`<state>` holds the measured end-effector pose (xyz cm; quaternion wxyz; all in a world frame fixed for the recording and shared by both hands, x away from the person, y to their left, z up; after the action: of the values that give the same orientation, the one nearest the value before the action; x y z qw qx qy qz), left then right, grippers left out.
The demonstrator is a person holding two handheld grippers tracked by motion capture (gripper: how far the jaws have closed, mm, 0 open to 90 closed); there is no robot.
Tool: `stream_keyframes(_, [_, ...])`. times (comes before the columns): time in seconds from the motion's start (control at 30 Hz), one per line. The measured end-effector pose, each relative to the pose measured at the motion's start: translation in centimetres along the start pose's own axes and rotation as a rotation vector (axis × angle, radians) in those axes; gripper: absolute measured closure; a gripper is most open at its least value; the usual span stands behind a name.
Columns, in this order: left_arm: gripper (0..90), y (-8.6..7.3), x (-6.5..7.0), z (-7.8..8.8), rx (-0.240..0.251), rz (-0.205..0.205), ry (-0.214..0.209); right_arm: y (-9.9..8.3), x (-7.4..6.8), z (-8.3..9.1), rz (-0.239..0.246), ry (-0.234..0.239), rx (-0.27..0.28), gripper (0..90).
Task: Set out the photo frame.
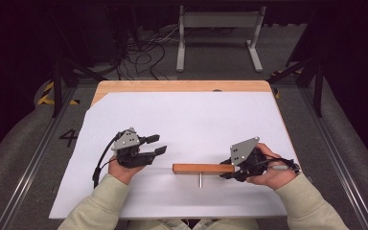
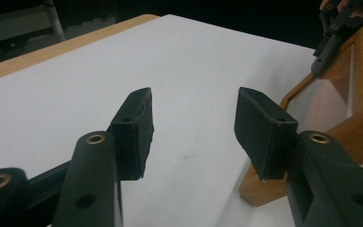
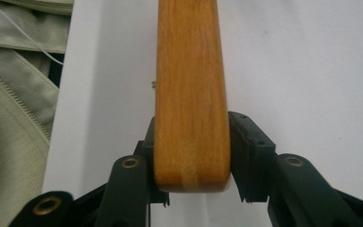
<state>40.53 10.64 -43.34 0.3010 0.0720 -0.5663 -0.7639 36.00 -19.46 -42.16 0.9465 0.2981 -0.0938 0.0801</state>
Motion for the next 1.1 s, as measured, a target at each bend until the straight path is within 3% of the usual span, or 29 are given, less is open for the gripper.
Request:
stream_keyframes(0.17, [47.5, 0.0, -0.1, -0.1, 0.000, -0.003, -0.001, 0.0, -0.6, -0.2, -0.016, 0.005, 0.010, 50.6])
stream_keyframes(0.33, [47.1, 0.0, 0.0, -0.1, 0.001, -0.003, -0.002, -0.5, -0.5, 0.1, -0.085, -0.028, 0.028, 41.5])
stream_keyframes(0.6, [47.3, -0.1, -0.2, 0.1, -0.002, -0.006, 0.004, -1.7, -0.9, 0.7, -0.147, -0.068, 0.060, 41.0])
stream_keyframes(0.7, [47.2, -0.2, -0.3, 0.3, 0.000, 0.010, 0.003, -2.3, -1.2, 0.9, -0.174, -0.089, 0.068, 40.6])
stream_keyframes(0.8, [47.2, -0.1, -0.4, 0.3, 0.005, 0.012, 0.002, -3.1, -1.6, 1.3, -0.223, -0.114, 0.097, 38.6])
stream_keyframes(1.1, [47.2, -0.1, -0.4, 0.1, 0.005, 0.008, 0.007, -4.8, -2.3, 1.4, -0.290, -0.145, 0.101, 42.6])
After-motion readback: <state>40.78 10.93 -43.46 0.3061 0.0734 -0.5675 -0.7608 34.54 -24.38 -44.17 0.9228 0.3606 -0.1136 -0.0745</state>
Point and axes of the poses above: each handheld gripper's, and its own axes: z roughly backward along the jaws, y roughly out of its top, x roughly to its right, the point moved 5 cm from there along -z, roughly forward along the jaws, and after that the axes turned 11 degrees about z, right-handed, at the moved point
